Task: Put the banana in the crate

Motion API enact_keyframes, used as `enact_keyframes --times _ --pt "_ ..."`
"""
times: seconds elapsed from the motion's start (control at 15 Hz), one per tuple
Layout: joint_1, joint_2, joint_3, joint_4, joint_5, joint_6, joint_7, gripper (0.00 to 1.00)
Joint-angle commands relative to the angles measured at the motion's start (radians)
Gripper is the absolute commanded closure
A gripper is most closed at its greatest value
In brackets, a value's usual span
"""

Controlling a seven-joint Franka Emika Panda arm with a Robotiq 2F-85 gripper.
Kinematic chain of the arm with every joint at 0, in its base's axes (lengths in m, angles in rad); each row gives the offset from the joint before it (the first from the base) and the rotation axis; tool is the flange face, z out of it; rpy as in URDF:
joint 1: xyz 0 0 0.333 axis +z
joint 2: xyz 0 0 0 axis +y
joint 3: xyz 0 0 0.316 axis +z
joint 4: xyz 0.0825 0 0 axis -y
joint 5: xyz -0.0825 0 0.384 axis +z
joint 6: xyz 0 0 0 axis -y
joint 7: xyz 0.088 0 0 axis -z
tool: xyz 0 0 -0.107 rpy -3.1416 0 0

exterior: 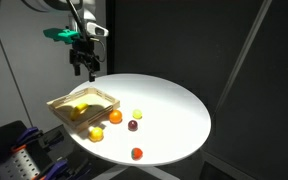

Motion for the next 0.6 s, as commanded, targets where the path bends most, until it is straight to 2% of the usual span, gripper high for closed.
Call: enact_keyframes --times 0.0,0.53 --pt "0.005 -0.073 -0.014 -0.035 0.039 0.025 -0.044 0.00" --pt "0.007 -0.132 -0.015 -0.039 0.091 0.015 -0.060 0.00"
